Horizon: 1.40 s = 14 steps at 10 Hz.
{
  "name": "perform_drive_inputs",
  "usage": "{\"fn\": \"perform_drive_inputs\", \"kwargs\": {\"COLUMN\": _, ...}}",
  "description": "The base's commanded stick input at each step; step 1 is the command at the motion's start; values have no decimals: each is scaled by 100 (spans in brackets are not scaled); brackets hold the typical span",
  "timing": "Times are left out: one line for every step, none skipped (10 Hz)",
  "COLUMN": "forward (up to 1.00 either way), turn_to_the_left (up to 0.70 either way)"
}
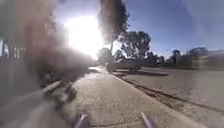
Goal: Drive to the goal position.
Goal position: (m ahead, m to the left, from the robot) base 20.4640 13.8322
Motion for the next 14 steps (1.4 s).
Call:
{"fn": "perform_drive_inputs", "kwargs": {"forward": 93, "turn_to_the_left": 0}}
{"fn": "perform_drive_inputs", "kwargs": {"forward": 93, "turn_to_the_left": 0}}
{"fn": "perform_drive_inputs", "kwargs": {"forward": 93, "turn_to_the_left": 0}}
{"fn": "perform_drive_inputs", "kwargs": {"forward": 93, "turn_to_the_left": 0}}
{"fn": "perform_drive_inputs", "kwargs": {"forward": 93, "turn_to_the_left": 14}}
{"fn": "perform_drive_inputs", "kwargs": {"forward": 93, "turn_to_the_left": 27}}
{"fn": "perform_drive_inputs", "kwargs": {"forward": 93, "turn_to_the_left": 37}}
{"fn": "perform_drive_inputs", "kwargs": {"forward": 93, "turn_to_the_left": 37}}
{"fn": "perform_drive_inputs", "kwargs": {"forward": 93, "turn_to_the_left": 37}}
{"fn": "perform_drive_inputs", "kwargs": {"forward": 93, "turn_to_the_left": 29}}
{"fn": "perform_drive_inputs", "kwargs": {"forward": 93, "turn_to_the_left": 19}}
{"fn": "perform_drive_inputs", "kwargs": {"forward": 93, "turn_to_the_left": 9}}
{"fn": "perform_drive_inputs", "kwargs": {"forward": 94, "turn_to_the_left": 1}}
{"fn": "perform_drive_inputs", "kwargs": {"forward": 93, "turn_to_the_left": 0}}
